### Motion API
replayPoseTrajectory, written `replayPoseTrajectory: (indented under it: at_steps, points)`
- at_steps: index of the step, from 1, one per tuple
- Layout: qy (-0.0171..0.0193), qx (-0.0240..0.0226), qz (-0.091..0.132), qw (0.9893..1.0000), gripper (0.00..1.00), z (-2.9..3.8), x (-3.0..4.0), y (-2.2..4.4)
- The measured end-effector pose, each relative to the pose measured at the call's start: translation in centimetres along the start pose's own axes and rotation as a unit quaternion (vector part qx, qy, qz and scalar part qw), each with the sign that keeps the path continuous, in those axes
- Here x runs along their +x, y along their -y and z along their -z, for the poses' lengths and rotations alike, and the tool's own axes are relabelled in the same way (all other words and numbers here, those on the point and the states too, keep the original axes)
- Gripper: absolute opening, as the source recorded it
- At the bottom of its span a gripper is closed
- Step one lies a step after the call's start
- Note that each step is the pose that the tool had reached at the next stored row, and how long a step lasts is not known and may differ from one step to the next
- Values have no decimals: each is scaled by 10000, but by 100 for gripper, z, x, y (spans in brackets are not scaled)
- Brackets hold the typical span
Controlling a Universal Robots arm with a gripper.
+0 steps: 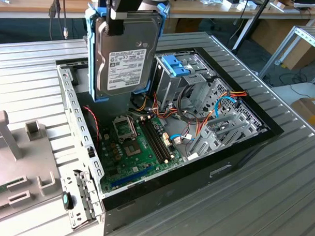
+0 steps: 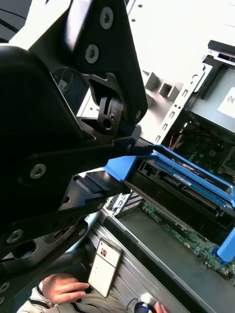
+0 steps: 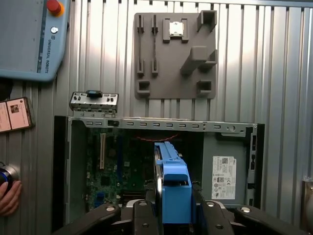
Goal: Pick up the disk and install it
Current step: 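Pick up the disk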
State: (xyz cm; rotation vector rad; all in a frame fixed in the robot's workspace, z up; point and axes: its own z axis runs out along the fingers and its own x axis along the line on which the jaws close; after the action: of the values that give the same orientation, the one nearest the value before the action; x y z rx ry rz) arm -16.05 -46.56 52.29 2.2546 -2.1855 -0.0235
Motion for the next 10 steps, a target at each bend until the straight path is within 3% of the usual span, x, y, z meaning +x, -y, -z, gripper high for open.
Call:
replayPoseTrajectory:
  at_steps: [3, 7, 10]
  points:
    - [0, 0, 0, 10000, 36, 0, 3, 107]
    - [0, 0, 0, 10000, 36, 1, 10, 337]
    - [0, 0, 0, 10000, 36, 0, 13, 412]
